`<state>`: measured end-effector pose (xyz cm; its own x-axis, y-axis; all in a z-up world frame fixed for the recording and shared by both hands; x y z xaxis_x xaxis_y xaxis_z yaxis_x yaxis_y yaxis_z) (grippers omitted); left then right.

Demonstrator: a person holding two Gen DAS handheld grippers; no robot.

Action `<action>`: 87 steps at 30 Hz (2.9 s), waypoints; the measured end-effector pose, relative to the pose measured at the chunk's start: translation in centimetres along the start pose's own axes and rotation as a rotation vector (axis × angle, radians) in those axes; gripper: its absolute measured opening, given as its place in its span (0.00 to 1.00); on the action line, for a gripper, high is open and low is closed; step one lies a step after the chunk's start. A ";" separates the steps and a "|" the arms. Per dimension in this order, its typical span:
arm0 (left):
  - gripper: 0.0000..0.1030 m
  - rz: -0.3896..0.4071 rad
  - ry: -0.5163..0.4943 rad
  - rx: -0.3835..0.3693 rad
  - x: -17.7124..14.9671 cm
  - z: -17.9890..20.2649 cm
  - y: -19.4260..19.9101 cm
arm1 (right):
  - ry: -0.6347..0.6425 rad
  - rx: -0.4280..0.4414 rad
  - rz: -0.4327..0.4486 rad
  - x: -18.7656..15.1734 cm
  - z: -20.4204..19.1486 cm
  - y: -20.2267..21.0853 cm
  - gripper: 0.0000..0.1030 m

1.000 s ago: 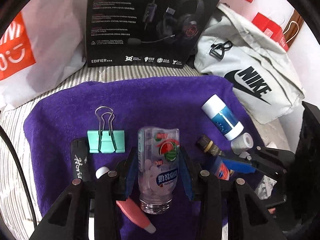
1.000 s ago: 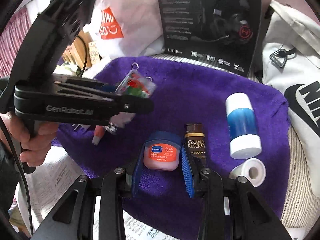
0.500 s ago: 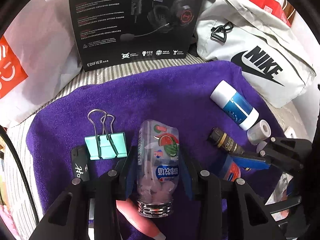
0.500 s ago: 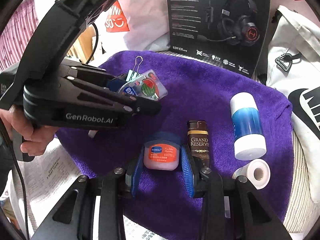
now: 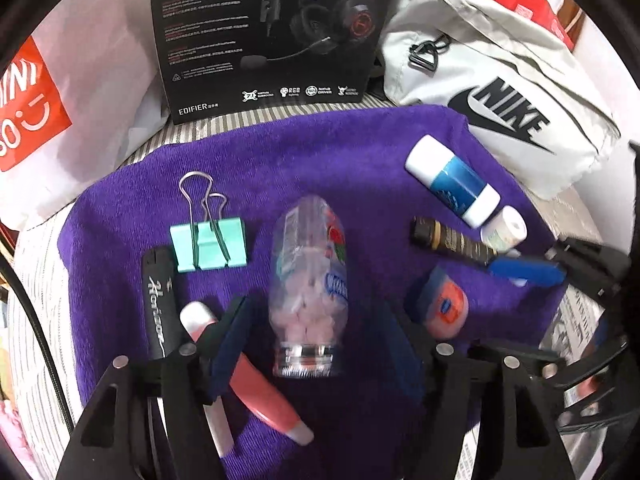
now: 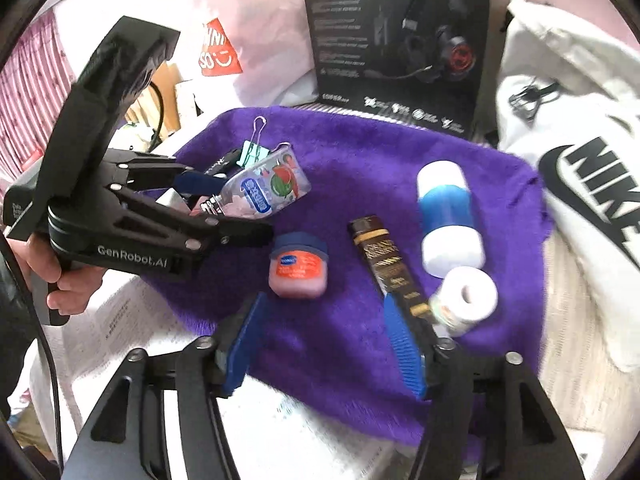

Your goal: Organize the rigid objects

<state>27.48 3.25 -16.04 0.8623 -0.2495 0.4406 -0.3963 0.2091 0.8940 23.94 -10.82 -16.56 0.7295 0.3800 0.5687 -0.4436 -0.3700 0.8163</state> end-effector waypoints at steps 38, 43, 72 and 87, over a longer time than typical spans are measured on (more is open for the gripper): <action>0.98 0.144 0.200 0.143 -11.8 7.4 17.6 | -0.356 -0.333 -0.036 -8.2 -2.2 15.4 1.00; 0.98 0.136 0.178 0.170 -12.7 8.1 18.0 | -0.363 -0.345 -0.032 -8.7 -2.4 16.2 1.00; 0.98 0.124 0.207 0.183 -14.0 7.4 18.8 | -0.377 -0.361 -0.031 -9.9 -3.4 18.0 1.00; 0.98 0.118 0.210 0.185 -14.0 7.3 18.7 | -0.360 -0.360 -0.009 -9.4 -4.0 18.7 1.00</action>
<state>5.67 3.79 -4.89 0.8454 -0.0291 0.5333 -0.5319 0.0444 0.8456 6.67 -17.89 -6.20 0.8394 0.0421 0.5419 -0.5412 -0.0286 0.8404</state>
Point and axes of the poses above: each gripper's, at about its wrist camera, not at the fingertips, and y roughly against the way its jaws point, z to its right, x to its top, the point moved 2 cm from there along -y, roughly the way its jaws point, and after that the axes turned 3 degrees about -z, right-handed, at the moved point
